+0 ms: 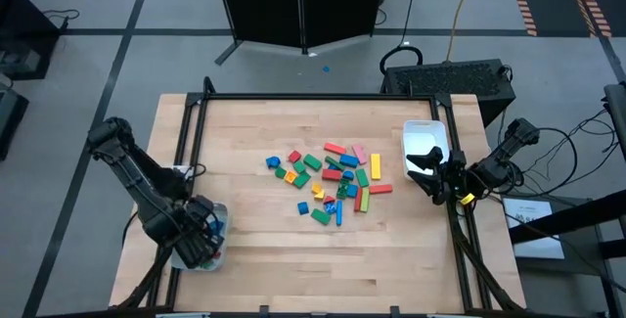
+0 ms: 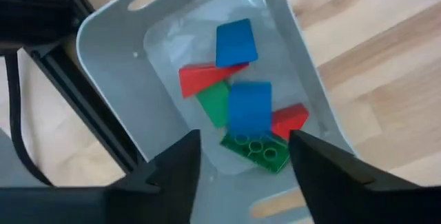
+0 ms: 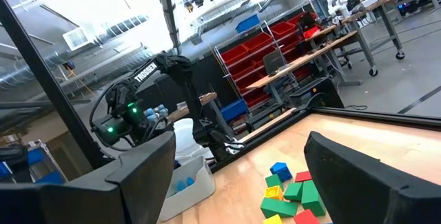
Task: Sort blocks by size
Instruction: Put the blue triangle block into the gray bin, then put the blue half cylindrical block into the gray bin
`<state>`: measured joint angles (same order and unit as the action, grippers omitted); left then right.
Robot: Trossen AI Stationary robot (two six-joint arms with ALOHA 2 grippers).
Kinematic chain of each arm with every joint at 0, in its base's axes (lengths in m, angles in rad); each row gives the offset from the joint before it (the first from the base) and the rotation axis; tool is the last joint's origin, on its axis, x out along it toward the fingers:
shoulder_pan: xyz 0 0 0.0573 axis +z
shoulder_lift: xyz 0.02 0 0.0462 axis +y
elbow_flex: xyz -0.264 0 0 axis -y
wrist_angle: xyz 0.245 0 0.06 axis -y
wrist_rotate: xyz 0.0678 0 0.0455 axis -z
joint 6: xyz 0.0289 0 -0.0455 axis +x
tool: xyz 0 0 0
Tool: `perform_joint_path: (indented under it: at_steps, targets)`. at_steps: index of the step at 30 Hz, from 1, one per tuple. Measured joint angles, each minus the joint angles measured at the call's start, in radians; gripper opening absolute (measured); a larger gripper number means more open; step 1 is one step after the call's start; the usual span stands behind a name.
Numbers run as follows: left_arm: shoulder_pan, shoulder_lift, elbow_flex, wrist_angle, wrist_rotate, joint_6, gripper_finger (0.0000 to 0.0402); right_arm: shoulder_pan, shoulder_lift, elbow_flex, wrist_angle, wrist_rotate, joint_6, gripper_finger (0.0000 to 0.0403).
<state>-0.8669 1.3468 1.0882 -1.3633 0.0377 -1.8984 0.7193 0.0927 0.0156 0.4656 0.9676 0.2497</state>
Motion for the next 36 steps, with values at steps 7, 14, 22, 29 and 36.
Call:
perform_joint_path:
  at_steps: [7, 14, 22, 29, 36]
  targets:
    - [0.003, 0.000, 0.000, -0.005, 0.029, -0.008, 0.0288, 0.000, 0.000, 0.000, 0.000, 0.000, -0.002, 0.0313]
    - [0.122, 0.003, 0.000, 0.199, -0.267, 0.012, 0.0291, 0.000, 0.000, 0.000, 0.000, 0.000, -0.002, 0.0313]
    - [0.378, 0.099, 0.000, 0.536, -0.438, 0.826, 0.0292, 0.000, 0.000, 0.000, 0.000, 0.000, 0.000, 0.0313]
    - [0.536, 0.193, -0.001, 0.828, -0.291, 1.604, 0.0292, 0.000, 0.000, 0.000, 0.000, 0.000, 0.000, 0.0313]
    - [0.647, 0.265, -0.001, 0.930, -0.210, 2.020, 0.0292, 0.000, 0.000, 0.000, 0.000, 0.000, 0.000, 0.0313]
